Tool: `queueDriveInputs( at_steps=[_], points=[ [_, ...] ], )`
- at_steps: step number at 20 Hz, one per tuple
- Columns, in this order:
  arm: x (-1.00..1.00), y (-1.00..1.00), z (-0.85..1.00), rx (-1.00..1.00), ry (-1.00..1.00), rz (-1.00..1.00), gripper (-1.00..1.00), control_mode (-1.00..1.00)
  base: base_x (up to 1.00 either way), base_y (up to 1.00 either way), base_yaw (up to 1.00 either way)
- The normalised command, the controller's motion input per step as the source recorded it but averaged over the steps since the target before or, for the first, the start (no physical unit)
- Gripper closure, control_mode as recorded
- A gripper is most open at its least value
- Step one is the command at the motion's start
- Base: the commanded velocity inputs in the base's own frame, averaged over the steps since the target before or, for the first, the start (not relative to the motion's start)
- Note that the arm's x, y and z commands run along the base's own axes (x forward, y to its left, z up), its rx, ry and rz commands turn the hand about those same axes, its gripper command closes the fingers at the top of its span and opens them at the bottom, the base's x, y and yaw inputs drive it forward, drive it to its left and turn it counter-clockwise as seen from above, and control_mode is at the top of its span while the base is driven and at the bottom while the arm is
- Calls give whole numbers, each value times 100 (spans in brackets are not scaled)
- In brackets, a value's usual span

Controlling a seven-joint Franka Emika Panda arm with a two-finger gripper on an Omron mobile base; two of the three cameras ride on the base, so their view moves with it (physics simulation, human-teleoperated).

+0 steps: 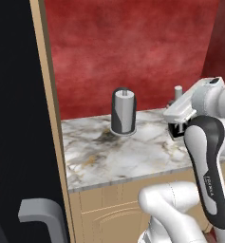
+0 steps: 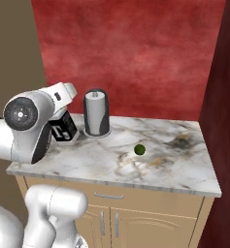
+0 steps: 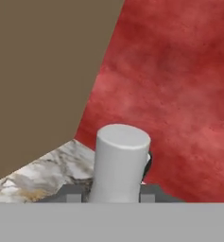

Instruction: Place the liquors on the top shelf of the fridge to keep them out of children's reach, and place the lime on lower shelves for easy access.

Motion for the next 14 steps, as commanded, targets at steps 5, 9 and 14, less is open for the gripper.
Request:
queueDriveInputs(
  at_steps=[5,9,14],
  points=[
    [-2,0,71,3,2,-3,100,-100,0,0,0],
    [-2,0,72,3,14,-4,100,-100,0,0,0],
    [-22,0,15,10,17,-5,100,-100,0,0,0]
  ],
)
